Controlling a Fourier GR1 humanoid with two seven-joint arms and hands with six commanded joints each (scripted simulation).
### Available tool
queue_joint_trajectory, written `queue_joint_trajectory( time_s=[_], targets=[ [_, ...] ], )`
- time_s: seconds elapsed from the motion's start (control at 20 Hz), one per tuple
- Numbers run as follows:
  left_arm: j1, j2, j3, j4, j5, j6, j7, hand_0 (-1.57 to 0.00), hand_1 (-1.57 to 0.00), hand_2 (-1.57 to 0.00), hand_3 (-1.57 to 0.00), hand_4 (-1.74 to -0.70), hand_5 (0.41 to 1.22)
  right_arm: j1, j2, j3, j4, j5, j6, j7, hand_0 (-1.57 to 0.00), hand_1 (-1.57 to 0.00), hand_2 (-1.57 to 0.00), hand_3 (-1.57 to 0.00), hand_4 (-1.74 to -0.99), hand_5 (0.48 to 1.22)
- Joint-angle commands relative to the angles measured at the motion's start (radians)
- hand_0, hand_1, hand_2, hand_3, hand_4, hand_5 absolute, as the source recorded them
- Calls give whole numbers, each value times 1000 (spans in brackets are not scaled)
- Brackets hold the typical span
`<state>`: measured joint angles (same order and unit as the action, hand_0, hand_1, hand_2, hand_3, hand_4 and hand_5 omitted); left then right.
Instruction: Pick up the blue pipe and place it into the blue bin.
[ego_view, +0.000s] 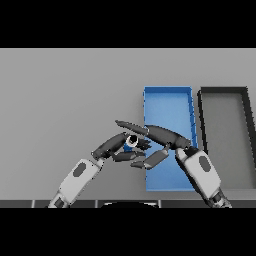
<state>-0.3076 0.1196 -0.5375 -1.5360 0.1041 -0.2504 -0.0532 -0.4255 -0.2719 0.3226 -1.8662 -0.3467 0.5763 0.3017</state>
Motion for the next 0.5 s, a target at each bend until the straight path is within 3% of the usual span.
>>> queue_joint_trajectory(
  time_s=[0.0, 0.35, 0.4, 0.45],
  targets=[
    [-4, 2, 8, 1, 8, -7, 6, -1571, -1571, -1571, -1504, -1730, 1221, -13, 10, 7, 10, -4, -3, 19, 1, 1, 1, 1, -1233, 528],
    [-1, 3, 31, -6, 34, -54, 32, -1571, -1571, -1571, -1474, -1720, 1221, -130, 90, 28, 140, 16, 20, 40, -14, -36, -68, -11, -1241, 516],
    [-1, 2, 28, 1, 28, -67, 18, -1571, -1567, -1571, -1395, -1717, 1221, -142, 92, 26, 157, 11, 34, 35, -54, -83, -115, -43, -1268, 519],
    [-6, -5, 17, -1, -10, -61, -15, -1496, -1393, -1367, -1150, -1630, 1221, -151, 105, 38, 168, 13, 41, 41, -138, -166, -193, -106, -1308, 523]
  ],
)
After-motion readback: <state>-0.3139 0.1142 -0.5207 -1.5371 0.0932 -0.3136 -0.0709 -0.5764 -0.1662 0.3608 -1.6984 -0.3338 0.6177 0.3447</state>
